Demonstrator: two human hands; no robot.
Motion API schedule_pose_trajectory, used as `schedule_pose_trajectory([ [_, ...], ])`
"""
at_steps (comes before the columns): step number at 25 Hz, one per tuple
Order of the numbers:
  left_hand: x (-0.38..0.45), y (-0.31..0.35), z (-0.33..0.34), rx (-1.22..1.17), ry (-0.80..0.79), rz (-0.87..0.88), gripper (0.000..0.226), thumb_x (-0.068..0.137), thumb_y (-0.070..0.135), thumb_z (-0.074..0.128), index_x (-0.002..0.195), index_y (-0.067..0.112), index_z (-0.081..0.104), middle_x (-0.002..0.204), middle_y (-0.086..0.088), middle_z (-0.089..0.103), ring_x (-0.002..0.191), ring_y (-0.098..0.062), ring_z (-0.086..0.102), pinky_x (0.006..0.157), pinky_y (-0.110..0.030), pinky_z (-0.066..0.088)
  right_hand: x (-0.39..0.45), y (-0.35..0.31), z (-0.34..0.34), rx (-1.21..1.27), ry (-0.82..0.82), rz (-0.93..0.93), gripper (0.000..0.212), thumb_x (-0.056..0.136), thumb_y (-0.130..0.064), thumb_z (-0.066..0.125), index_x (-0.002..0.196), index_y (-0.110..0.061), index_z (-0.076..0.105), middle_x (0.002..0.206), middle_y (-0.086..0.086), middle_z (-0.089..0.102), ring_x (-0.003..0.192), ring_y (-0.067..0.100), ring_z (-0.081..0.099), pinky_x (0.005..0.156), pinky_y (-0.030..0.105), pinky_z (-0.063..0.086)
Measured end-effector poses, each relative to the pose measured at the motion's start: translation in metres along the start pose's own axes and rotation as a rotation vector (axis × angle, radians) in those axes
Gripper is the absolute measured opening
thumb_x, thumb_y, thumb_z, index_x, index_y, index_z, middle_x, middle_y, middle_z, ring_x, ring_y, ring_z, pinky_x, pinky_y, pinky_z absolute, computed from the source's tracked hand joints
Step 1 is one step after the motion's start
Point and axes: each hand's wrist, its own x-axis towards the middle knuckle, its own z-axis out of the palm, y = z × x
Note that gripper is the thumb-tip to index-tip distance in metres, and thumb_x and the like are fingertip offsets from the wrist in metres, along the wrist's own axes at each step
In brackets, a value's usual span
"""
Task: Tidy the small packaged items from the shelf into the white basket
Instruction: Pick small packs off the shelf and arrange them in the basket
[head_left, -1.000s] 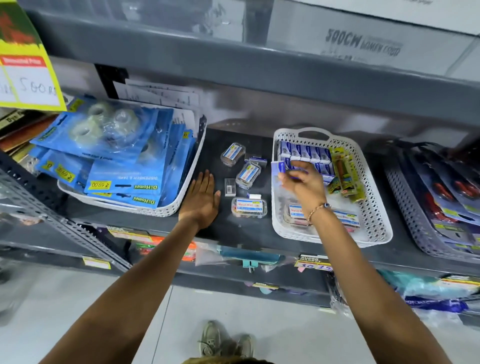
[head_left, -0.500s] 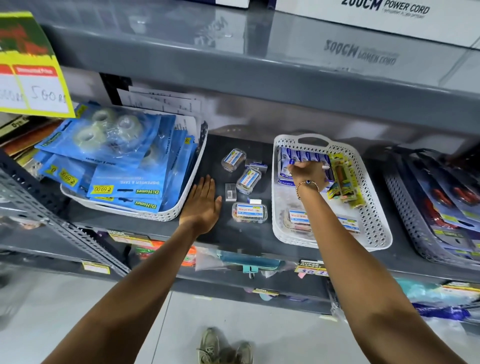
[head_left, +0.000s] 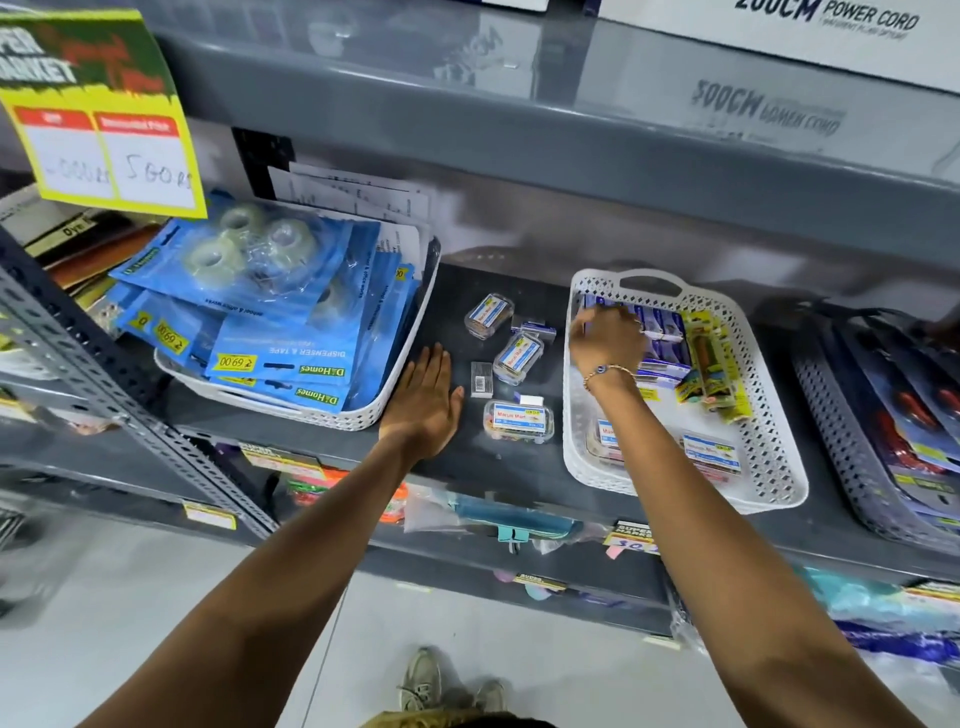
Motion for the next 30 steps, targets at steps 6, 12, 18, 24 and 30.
schedule_pose_trajectory([
  [6, 0.0, 0.003, -0.002, 0.058, -0.009, -0.027, 0.061, 0.1, 0.037, 0.014, 0.151, 0.007, -0.003, 0.162, -0.008, -0.005, 0.149, -0.021, -0.006, 0.12, -0.033, -0.005, -0.04, -0.057, 0.038, -0.19, -0.415, -0.255, 0.038, 0.085, -0.032, 0.063, 0.111, -0.005, 0.063, 0.114, 0.019, 0.066, 0.108, 0.036, 0.062, 0.086, 0.037, 0.052],
  [12, 0.0, 0.004, -0.002, 0.033, -0.012, -0.032, 0.062, 0.1, 0.039, 0.013, 0.151, 0.008, -0.003, 0.162, -0.007, -0.005, 0.149, -0.02, -0.007, 0.12, -0.033, -0.005, -0.052, -0.06, 0.051, -0.297, -0.34, -0.276, 0.035, 0.085, -0.027, 0.066, 0.114, -0.007, 0.061, 0.118, 0.016, 0.065, 0.112, 0.033, 0.061, 0.086, 0.037, 0.05],
  [18, 0.0, 0.003, -0.001, 0.063, -0.001, -0.026, 0.062, 0.099, 0.038, 0.012, 0.151, 0.007, -0.002, 0.162, -0.008, -0.002, 0.149, -0.021, -0.004, 0.122, -0.036, -0.001, -0.056, -0.06, 0.045, -0.079, -0.378, -0.156, 0.026, 0.074, -0.034, 0.071, 0.087, -0.012, 0.066, 0.093, 0.015, 0.068, 0.091, 0.035, 0.064, 0.072, 0.034, 0.05],
  [24, 0.001, 0.003, -0.002, 0.077, -0.017, -0.022, 0.062, 0.1, 0.038, 0.012, 0.151, 0.006, -0.004, 0.162, -0.008, -0.006, 0.149, -0.021, -0.007, 0.12, -0.034, -0.006, -0.025, -0.022, -0.005, 0.61, -0.453, 0.124, 0.025, 0.085, -0.026, 0.054, 0.064, -0.016, 0.064, 0.058, 0.0, 0.06, 0.051, 0.013, 0.046, 0.046, 0.021, 0.034],
  [30, 0.001, 0.001, 0.0, 0.073, -0.034, 0.021, 0.062, 0.101, 0.04, 0.011, 0.151, 0.008, -0.005, 0.162, -0.008, -0.009, 0.149, -0.021, -0.01, 0.121, -0.035, -0.005, -0.015, 0.039, -0.019, 1.008, -0.435, 0.383, 0.032, 0.096, -0.024, 0.041, 0.071, -0.014, 0.058, 0.054, 0.002, 0.069, 0.046, 0.011, 0.038, 0.038, 0.018, 0.028],
])
